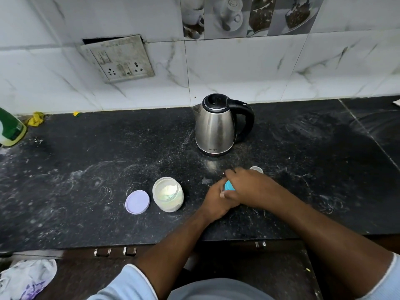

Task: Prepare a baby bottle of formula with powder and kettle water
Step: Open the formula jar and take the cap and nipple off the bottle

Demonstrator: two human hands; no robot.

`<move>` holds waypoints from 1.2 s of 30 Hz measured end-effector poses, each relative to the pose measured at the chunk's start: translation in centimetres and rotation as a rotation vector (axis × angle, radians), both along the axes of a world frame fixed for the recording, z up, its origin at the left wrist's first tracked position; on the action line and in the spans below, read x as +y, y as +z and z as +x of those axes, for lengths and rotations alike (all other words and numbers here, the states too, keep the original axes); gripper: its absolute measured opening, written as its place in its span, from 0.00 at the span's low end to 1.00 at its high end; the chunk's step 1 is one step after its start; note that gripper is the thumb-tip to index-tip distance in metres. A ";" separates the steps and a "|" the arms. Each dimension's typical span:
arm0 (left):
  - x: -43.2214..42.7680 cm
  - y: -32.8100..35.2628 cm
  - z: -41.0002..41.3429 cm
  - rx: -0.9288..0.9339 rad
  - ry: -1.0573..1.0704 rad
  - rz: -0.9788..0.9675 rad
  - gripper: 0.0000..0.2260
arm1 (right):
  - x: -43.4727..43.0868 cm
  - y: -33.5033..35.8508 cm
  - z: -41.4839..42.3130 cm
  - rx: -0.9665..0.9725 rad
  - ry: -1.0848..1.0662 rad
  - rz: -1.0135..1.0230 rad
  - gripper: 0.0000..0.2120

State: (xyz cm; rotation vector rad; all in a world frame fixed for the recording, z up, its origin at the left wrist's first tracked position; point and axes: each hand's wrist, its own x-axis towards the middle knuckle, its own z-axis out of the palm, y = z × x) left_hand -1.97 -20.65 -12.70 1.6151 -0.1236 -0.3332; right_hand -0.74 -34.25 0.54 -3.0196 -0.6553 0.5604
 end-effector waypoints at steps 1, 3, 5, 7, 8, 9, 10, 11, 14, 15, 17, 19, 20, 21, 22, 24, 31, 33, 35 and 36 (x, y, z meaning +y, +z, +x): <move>0.0 0.1 0.0 0.008 0.003 0.007 0.17 | 0.1 -0.1 0.2 -0.022 0.013 -0.025 0.23; 0.0 -0.1 0.0 0.010 0.003 0.009 0.18 | 0.1 0.2 0.4 -0.013 0.075 0.011 0.17; 0.1 -0.4 0.1 0.014 0.003 0.018 0.19 | -0.6 0.3 0.4 -0.011 0.160 0.088 0.16; 0.1 -0.4 0.1 0.024 0.015 0.032 0.19 | -1.2 0.5 0.4 -0.022 0.171 0.152 0.18; 0.1 -0.4 0.2 0.026 0.015 0.038 0.18 | -1.6 0.7 0.5 -0.028 0.148 0.221 0.19; 0.0 -0.4 0.2 0.031 0.012 0.036 0.18 | -2.2 0.8 0.7 -0.033 0.111 0.311 0.20; 0.1 -0.5 0.2 0.034 0.011 0.043 0.19 | -2.7 1.2 0.7 -0.031 0.064 0.414 0.22; 0.1 -0.5 0.2 0.036 0.014 0.054 0.19 | -3.4 1.5 0.7 -0.027 0.007 0.519 0.23; 0.3 -1.0 0.3 0.018 0.027 0.102 0.19 | -5.7 1.7 -0.2 -0.108 -0.176 0.795 0.21; 0.3 -1.1 0.4 0.018 0.027 0.111 0.19 | -6.4 1.3 -0.7 -0.138 -0.254 0.887 0.19; 0.3 -1.3 0.5 0.020 0.026 0.122 0.20 | -7.7 -0.2 -1.8 -0.155 -0.417 1.077 0.18; 0.4 -1.3 0.5 0.026 0.030 0.120 0.20 | -8.7 -2.2 -3.0 -0.186 -0.549 1.152 0.16; 0.5 -1.3 0.5 0.026 0.029 0.118 0.20 | -9.1 -3.3 -3.5 -0.206 -0.595 1.149 0.15; 0.6 -1.3 0.4 0.026 0.030 0.115 0.20 | -9.4 -4.4 -4.1 -0.223 -0.626 1.123 0.14; 0.6 -1.3 0.4 0.024 0.032 0.116 0.20 | -9.7 -5.4 -4.5 -0.240 -0.641 1.070 0.13; 0.6 -1.1 0.3 0.023 0.038 0.122 0.22 | -10.1 -7.4 -5.2 -0.274 -0.629 0.935 0.13; 0.6 -0.6 0.1 0.003 0.060 0.154 0.27 | -10.6 -10.8 -4.7 -0.295 -0.550 0.733 0.12; 0.8 -0.6 0.0 0.008 0.053 0.157 0.27 | -10.5 -10.9 -4.4 -0.276 -0.532 0.708 0.12; 1.0 -0.5 -0.1 0.012 0.046 0.170 0.28 | -10.5 -10.9 -4.3 -0.260 -0.510 0.684 0.13; 1.1 -0.5 -0.2 0.014 0.040 0.174 0.29 | -10.4 -10.9 -4.3 -0.252 -0.502 0.675 0.13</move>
